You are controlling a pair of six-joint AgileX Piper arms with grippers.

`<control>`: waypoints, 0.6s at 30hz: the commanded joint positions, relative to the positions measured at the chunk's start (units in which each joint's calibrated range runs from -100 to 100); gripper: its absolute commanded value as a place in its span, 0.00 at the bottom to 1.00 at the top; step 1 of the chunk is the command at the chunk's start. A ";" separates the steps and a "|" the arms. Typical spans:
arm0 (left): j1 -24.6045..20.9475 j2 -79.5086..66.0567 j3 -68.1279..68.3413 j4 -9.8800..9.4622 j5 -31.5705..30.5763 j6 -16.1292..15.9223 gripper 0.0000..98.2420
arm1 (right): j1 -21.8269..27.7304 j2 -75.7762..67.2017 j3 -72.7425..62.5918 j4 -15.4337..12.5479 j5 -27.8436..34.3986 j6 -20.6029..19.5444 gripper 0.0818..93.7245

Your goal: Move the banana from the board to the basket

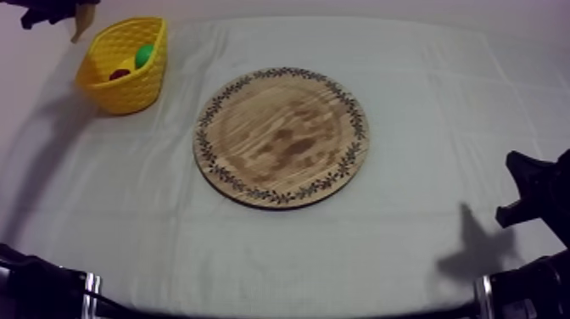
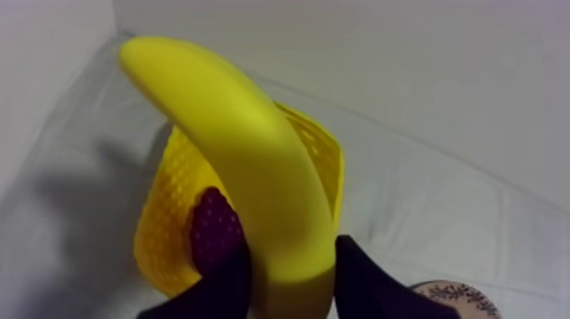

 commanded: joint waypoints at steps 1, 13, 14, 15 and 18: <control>-0.37 1.12 -0.56 -0.07 -0.92 -0.91 0.35 | 0.00 0.00 -0.05 -0.01 0.00 0.01 0.00; -0.69 10.95 -2.72 -1.92 -5.52 -0.10 0.35 | 0.00 0.00 -0.05 -0.01 0.00 0.01 0.00; -0.66 11.72 -3.16 -1.98 -5.47 0.10 0.35 | 0.00 0.00 -0.05 -0.01 0.00 0.01 0.00; -0.61 12.44 -3.54 -2.00 -5.38 0.27 0.35 | 0.00 0.00 -0.05 -0.01 0.00 0.01 0.00; -0.48 14.29 -4.20 -1.88 -5.19 0.36 0.35 | 0.00 0.00 -0.05 -0.01 0.00 0.01 0.00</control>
